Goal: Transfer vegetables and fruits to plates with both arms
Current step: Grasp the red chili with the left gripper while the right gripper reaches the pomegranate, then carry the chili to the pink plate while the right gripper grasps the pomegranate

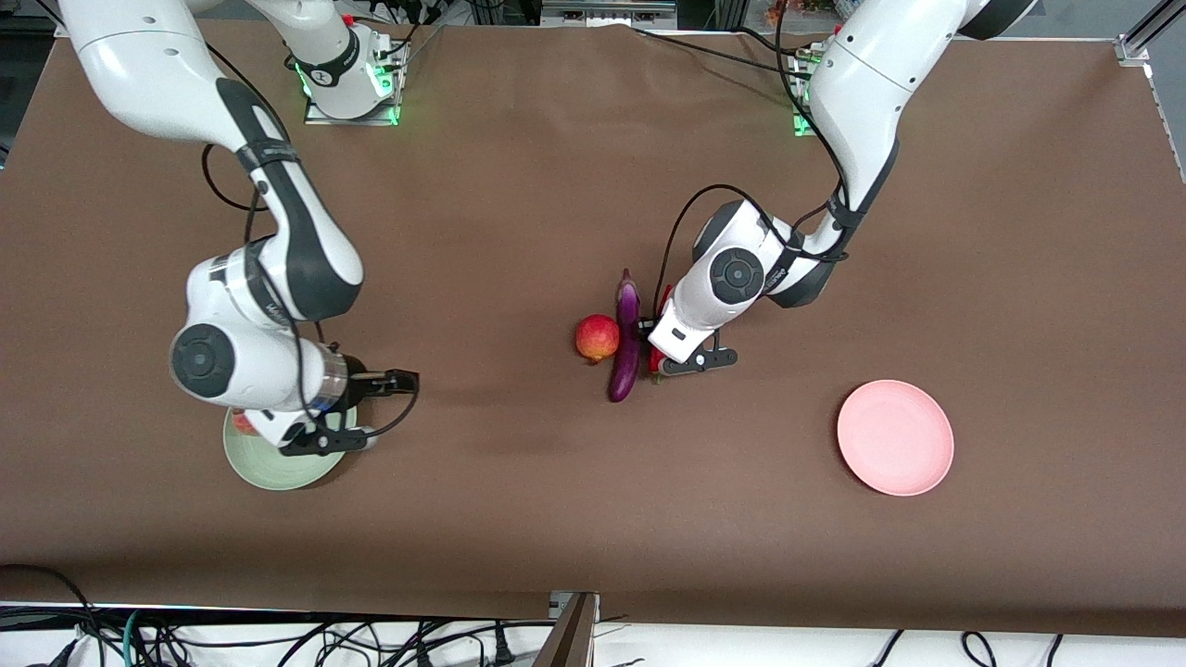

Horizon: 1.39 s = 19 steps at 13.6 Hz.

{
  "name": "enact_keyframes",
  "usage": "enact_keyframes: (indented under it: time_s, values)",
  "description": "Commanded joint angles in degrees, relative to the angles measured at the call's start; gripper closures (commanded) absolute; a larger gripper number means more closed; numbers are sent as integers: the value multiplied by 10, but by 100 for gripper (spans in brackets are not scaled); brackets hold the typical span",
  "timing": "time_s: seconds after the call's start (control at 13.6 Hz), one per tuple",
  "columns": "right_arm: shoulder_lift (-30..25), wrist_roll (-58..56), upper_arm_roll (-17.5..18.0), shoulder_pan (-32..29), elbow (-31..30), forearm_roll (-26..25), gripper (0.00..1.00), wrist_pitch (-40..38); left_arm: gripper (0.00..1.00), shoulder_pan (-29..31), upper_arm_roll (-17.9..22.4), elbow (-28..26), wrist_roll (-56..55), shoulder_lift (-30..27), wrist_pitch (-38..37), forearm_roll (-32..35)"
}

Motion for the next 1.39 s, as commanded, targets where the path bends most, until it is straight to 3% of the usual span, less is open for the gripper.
enact_keyframes:
  time_s: [0.0,0.07,0.29,0.51,0.73,1.03,1.32]
  values:
    - [9,69,1,35,-3,10,0,4,54,-10,7,12,-12,11,7,18]
    - [11,84,1,44,-3,13,0,10,61,-10,7,12,-12,11,7,32]
    - [20,119,1,75,-3,28,0,36,100,-5,7,12,-10,10,7,50]
    - [34,195,0,119,-3,31,0,82,100,21,9,19,-2,-3,-8,52]
    - [51,259,-1,164,-3,26,0,133,100,51,8,34,36,-40,-79,51]
    - [74,336,-3,211,-3,23,0,185,100,156,4,34,246,-88,-150,50]
    - [95,340,-4,232,-3,21,0,209,100,256,6,29,460,-75,-151,50]
